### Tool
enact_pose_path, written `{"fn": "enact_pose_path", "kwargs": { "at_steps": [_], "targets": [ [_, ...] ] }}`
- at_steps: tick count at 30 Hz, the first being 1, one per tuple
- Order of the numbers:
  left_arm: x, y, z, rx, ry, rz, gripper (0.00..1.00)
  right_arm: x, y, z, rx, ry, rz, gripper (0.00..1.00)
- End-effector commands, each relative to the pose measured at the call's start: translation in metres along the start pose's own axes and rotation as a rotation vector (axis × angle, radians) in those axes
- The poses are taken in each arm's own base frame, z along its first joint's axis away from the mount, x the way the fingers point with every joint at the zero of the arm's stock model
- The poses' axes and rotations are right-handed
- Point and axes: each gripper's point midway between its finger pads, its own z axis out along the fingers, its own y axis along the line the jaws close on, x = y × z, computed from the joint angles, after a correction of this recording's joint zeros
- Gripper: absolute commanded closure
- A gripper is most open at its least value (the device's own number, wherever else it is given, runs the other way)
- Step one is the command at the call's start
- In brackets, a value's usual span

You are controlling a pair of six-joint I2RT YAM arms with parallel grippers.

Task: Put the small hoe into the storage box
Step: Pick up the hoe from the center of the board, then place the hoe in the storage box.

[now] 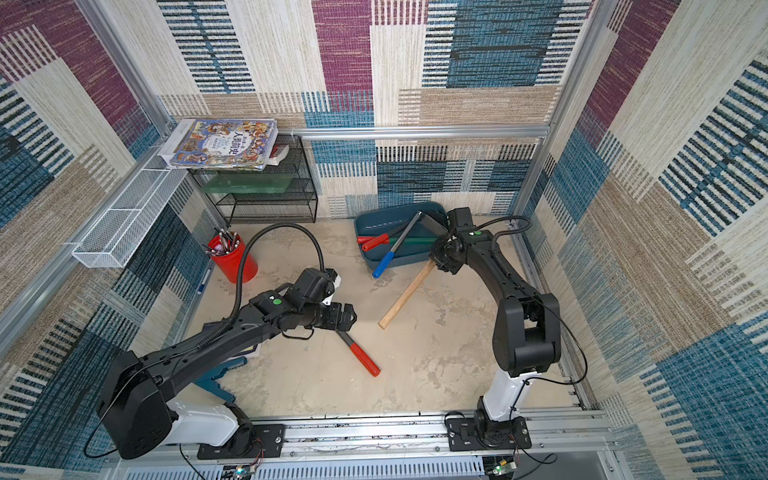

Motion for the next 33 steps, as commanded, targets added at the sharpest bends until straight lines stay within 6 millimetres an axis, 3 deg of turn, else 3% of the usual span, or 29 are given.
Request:
{"fn": "enact_pose_path", "kwargs": {
  "at_steps": [1, 12, 33],
  "targets": [
    [0.003, 0.004, -0.001, -0.020, 0.011, 0.016, 0.03, -0.013, 0.018, 0.002, -0.065, -0.006, -0.007, 1.00],
    [0.009, 0.008, 0.000, -0.031, 0.019, 0.013, 0.03, -0.041, 0.033, 0.024, -0.105, 0.016, 0.032, 1.00],
    [0.016, 0.013, -0.001, -0.043, 0.020, 0.008, 0.03, -0.075, 0.059, 0.065, -0.192, 0.058, 0.163, 1.00]
  ]
}}
